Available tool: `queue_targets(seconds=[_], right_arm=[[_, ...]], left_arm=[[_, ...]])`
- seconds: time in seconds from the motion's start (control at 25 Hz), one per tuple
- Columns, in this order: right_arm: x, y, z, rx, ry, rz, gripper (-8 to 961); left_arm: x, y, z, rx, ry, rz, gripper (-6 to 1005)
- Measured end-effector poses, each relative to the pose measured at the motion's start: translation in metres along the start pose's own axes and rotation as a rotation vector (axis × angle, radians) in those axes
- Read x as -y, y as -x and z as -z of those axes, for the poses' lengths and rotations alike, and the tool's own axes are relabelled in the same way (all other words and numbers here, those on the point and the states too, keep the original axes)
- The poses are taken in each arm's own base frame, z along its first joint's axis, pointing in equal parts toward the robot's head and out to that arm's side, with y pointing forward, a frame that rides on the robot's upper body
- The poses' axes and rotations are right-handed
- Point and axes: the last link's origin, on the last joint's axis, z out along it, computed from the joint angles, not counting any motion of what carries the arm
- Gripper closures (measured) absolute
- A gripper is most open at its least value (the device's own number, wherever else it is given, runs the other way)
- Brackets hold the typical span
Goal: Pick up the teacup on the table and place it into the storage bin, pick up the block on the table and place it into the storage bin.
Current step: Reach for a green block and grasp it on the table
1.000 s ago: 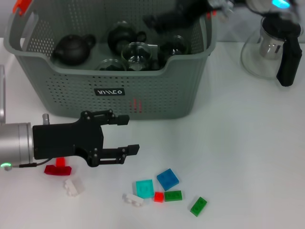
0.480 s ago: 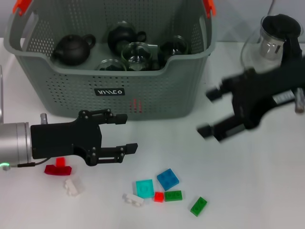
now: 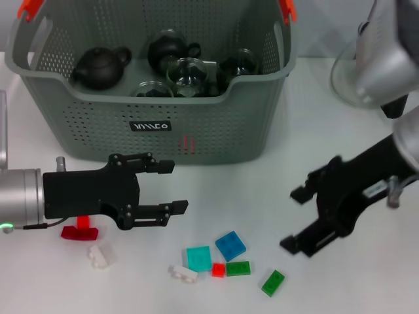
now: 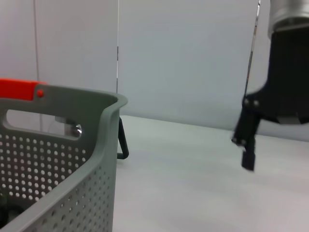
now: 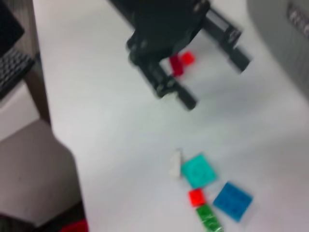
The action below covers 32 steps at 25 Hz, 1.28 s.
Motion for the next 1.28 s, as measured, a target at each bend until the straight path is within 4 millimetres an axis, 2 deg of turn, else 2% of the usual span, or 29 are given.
queue_targets(seconds=[0.2,0.52,0.8,1.28], right_arm=[[-0.006,0.008,-0.025,-0.093,0.016,0.007,26],[-0.002,0.013,-0.053,-0.159,0.022,0.024,26],[0.000,0.010,-0.067,-0.241,-0.013,-0.006,26],[-0.013,0.010,-0.083,-0.315,-0.022,-0.020,26]], left_arm=[[0.001,0.000,-0.001,0.002,-0.001,-0.004,247],[0.001,-0.001,-0.001,-0.002,-0.002,-0.010,246],[0.001,0.000,0.000,-0.005,-0.007,-0.007,246],[0.002,0.000,-0.001,-0.007,-0.013,-0.010,247]])
